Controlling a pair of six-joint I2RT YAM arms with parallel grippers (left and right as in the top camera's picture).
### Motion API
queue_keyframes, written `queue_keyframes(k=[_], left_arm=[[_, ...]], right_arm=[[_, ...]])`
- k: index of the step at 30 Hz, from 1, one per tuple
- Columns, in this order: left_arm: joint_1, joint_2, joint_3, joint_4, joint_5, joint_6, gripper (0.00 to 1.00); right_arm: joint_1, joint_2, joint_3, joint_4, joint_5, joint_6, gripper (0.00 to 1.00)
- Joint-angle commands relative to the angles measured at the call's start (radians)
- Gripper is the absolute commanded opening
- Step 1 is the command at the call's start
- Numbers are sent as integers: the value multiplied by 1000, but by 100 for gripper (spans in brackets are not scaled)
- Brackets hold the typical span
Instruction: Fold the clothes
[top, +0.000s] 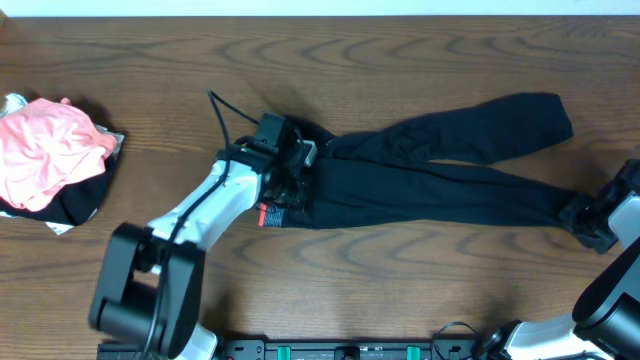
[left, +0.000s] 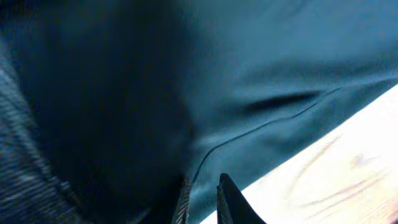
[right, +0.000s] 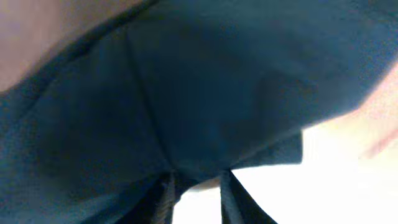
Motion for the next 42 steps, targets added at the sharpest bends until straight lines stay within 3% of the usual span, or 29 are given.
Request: queue_keyframes(k=[1,3,4,11,15,18,20,24,28,30,42], left_arm=[[1,39,-2,-51,17,-28,17],[1,41,-2,-102,19,-28,17],[1,41,-2,-129,19,-28,17],[1,41,-2,-212,18,-24,17],[1,41,-2,-213,14,-12,17],[2,41,-2,-220,13,-8,17],[2,41,-2,-230,-5,-8,17],[2,41,-2,-228,-27,-8,17],[2,41,-2,-219,-27,-8,17],[2,41,-2,-218,-27,-8,17],[2,41,-2,-188,-27,10,17]], right_arm=[[-6,15,-24,64,-3,9,29],[-7,15,-24,134,-3,8,36],[-8,15,-24,180,-4,8,45],[-7,14,-19,288,-24,9,54],[-7,-10,24,286,-183,8,53],[-7,-41,98,237,-279,9,36],[-7,-60,153,154,-286,9,33],[-8,-78,215,18,-280,9,45],[-11,-78,220,-118,-205,19,49],[-22,-77,218,-183,-97,116,54],[-231,-19,216,-129,-189,142,59]])
